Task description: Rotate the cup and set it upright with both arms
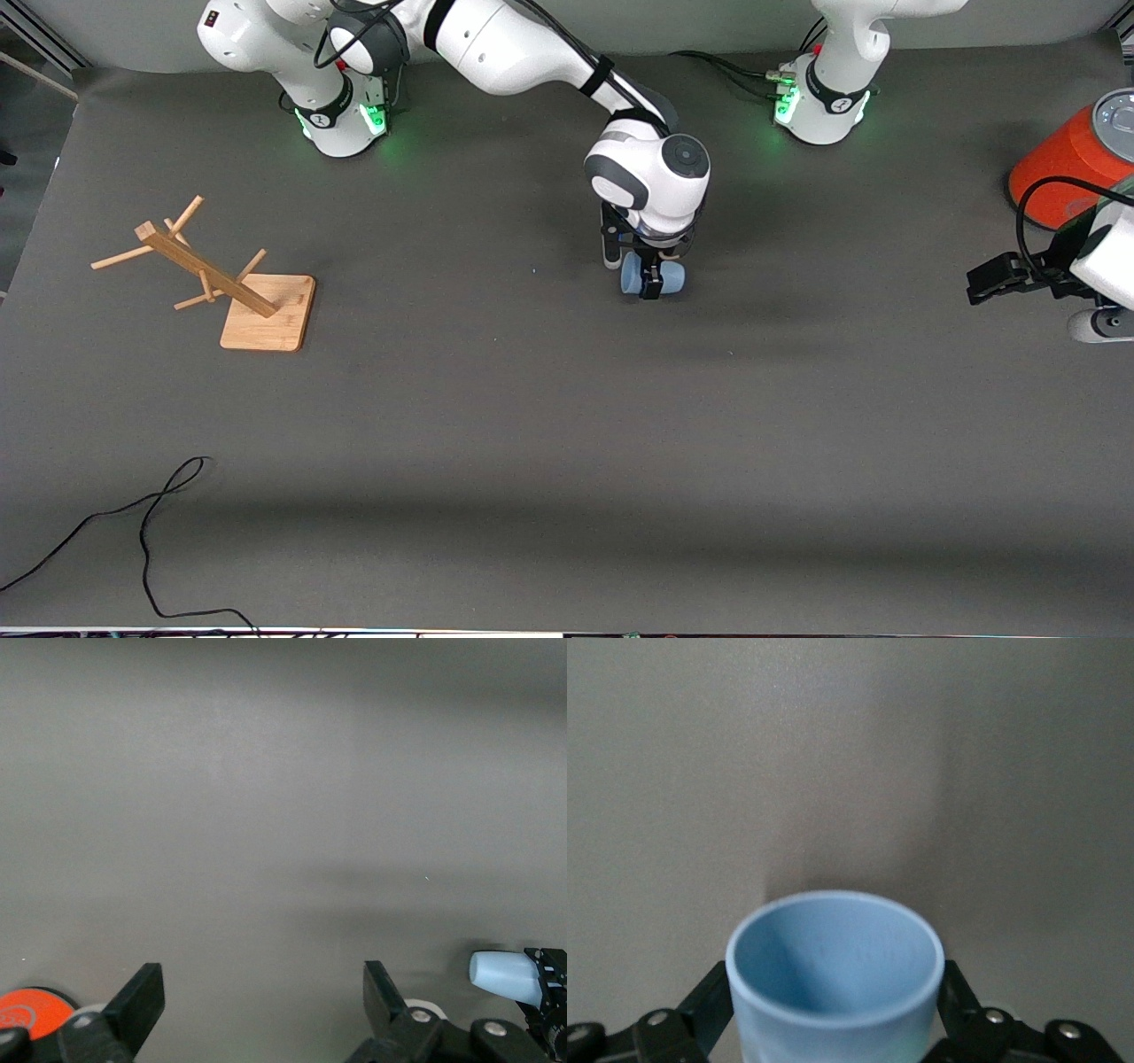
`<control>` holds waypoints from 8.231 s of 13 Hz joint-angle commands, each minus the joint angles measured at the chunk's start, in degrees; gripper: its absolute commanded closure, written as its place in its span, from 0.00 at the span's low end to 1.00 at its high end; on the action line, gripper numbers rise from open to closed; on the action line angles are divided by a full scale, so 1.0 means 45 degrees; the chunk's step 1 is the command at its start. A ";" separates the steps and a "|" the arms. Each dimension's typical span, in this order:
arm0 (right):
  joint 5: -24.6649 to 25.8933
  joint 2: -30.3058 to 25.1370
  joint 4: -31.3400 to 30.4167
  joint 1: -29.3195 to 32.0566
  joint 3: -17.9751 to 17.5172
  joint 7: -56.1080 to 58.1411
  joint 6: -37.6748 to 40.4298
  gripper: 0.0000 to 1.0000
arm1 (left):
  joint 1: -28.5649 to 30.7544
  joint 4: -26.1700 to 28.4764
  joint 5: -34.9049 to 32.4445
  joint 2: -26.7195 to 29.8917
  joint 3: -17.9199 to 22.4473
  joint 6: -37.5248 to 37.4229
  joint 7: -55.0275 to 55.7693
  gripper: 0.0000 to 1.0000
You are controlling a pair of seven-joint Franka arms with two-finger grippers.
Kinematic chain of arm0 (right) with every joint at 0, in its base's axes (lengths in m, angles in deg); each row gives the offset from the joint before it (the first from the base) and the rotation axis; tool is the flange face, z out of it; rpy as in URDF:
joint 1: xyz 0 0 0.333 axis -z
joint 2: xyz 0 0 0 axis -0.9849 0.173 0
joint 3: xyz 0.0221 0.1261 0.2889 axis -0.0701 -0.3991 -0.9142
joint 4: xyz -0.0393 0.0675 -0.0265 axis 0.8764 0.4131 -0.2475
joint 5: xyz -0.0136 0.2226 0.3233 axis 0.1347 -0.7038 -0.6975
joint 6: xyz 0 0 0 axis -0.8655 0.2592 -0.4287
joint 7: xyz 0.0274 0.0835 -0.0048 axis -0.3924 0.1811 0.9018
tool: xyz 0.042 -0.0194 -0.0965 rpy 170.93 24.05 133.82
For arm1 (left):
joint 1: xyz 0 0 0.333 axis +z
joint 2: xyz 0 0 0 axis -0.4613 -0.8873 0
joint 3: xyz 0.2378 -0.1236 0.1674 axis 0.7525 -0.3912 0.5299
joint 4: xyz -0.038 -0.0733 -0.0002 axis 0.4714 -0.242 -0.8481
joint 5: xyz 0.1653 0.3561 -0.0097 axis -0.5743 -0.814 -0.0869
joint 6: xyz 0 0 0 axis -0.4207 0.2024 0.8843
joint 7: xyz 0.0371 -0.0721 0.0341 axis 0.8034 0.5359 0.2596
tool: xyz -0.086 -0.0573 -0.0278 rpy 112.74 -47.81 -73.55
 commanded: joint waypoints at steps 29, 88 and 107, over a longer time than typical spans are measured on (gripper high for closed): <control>-0.0943 -1.1753 -0.4570 1.0217 0.0530 2.4115 0.8276 0.00 | -0.6093 -0.4817 -0.0854 -0.6777 -0.3984 0.0291 1.2664 0.00; 0.0073 -1.2752 -0.6136 1.4267 -0.1112 3.3092 0.5929 0.00 | -0.5317 0.3365 -0.6523 -0.5298 -0.4062 0.9142 1.9815 0.99; 0.0112 -1.2772 -0.6058 1.4286 -0.1112 3.3112 0.5929 0.00 | -0.0204 -0.0893 -0.1425 -0.1611 -0.4101 0.0398 0.8300 0.00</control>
